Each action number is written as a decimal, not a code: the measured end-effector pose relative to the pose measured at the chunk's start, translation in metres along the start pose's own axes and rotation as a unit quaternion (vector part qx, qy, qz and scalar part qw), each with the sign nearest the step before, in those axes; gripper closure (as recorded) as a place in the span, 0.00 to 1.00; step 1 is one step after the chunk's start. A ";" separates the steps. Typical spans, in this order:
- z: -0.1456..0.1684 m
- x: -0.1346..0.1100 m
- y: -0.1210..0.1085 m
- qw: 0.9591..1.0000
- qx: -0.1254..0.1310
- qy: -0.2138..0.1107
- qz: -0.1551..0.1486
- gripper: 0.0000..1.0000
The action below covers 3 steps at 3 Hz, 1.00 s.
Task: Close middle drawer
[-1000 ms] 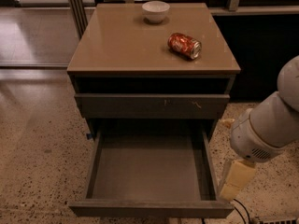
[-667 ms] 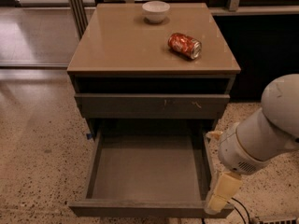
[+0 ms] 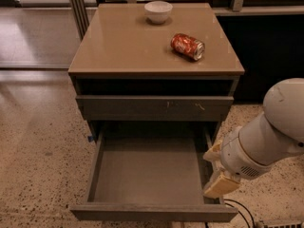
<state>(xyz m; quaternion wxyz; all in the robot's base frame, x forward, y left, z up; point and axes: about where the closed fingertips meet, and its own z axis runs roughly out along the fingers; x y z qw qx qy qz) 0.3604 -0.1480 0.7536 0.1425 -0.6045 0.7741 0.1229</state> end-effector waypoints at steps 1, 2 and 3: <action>0.000 0.000 0.000 1.000 0.000 0.000 0.000 0.64; 0.021 0.006 0.004 1.000 0.007 -0.017 0.022 0.87; 0.065 0.008 0.013 0.998 0.014 -0.040 0.053 1.00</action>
Offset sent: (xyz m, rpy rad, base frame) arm -0.0100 0.0088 -0.0759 0.1181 -0.0082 -0.1604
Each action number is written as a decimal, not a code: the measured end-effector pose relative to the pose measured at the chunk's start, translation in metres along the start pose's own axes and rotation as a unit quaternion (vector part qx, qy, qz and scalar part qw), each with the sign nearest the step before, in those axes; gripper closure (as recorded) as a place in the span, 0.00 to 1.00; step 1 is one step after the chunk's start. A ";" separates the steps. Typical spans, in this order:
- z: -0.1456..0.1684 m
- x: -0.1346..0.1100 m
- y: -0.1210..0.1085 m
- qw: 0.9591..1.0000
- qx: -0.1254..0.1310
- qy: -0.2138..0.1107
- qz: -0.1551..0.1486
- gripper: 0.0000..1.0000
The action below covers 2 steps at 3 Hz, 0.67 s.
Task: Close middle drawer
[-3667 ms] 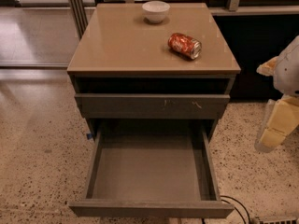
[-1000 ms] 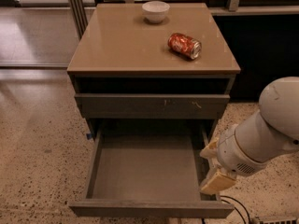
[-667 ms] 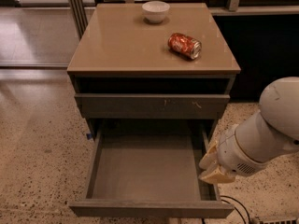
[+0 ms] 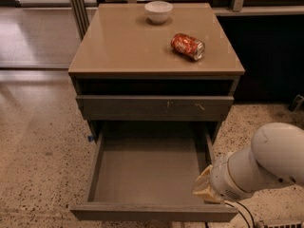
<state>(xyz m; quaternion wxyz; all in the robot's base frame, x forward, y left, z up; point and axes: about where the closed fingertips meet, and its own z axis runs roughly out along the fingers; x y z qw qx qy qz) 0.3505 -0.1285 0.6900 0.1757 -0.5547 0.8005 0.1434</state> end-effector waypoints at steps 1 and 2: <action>0.062 -0.011 0.023 0.999 0.012 -0.031 0.003 1.00; 0.062 -0.011 0.023 0.999 0.012 -0.031 0.003 1.00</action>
Offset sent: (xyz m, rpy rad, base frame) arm -0.0199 0.0677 -0.0722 0.0743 -0.0478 -0.0087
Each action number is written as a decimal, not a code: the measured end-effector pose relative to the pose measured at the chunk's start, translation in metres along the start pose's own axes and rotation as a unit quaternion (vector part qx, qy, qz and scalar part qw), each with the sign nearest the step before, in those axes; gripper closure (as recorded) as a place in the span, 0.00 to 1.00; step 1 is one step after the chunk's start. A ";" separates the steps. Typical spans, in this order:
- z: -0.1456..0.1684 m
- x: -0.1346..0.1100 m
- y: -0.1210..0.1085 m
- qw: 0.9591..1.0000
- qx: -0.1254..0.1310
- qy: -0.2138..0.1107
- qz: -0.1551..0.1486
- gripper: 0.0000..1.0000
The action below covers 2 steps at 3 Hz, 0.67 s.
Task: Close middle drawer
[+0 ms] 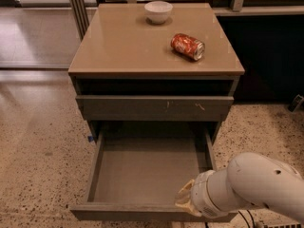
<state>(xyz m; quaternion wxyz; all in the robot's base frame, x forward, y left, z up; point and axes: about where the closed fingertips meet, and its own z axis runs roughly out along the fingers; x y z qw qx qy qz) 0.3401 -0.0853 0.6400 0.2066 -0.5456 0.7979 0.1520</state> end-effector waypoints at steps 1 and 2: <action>0.006 0.003 0.004 1.000 -0.004 -0.004 0.001 1.00; 0.037 0.012 0.016 1.000 -0.021 -0.007 0.001 1.00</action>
Offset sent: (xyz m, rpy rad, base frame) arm -0.0223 0.0278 -0.0868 0.0596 0.0644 0.0320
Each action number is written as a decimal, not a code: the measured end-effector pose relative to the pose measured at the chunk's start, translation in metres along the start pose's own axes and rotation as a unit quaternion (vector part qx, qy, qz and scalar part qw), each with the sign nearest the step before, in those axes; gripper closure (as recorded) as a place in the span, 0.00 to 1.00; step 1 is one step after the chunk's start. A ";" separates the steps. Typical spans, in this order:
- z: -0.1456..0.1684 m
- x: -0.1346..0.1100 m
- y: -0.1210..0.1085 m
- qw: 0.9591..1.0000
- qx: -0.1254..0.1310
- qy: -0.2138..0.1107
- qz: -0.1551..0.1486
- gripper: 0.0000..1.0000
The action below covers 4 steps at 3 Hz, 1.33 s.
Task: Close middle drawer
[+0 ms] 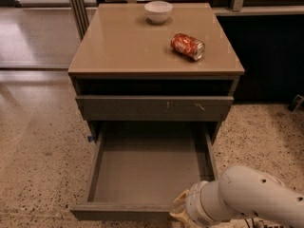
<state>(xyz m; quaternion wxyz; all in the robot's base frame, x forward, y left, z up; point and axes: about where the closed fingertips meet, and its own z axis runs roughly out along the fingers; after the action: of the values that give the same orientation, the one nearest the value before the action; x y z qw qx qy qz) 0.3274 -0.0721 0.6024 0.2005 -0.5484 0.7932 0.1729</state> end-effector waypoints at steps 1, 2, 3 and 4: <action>0.032 0.005 0.013 1.000 -0.022 -0.017 -0.006 1.00; 0.071 0.008 0.024 0.999 -0.011 -0.041 -0.016 1.00; 0.071 0.008 0.024 0.999 -0.011 -0.041 -0.016 1.00; 0.085 0.022 0.031 0.999 -0.013 -0.043 0.005 1.00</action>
Offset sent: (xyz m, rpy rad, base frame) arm -0.0213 0.0428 -0.0747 0.1094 -0.0293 0.0436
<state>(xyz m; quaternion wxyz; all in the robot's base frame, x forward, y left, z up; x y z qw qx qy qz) 0.3025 -0.0374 0.5194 0.2265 -0.5388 0.7844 0.2076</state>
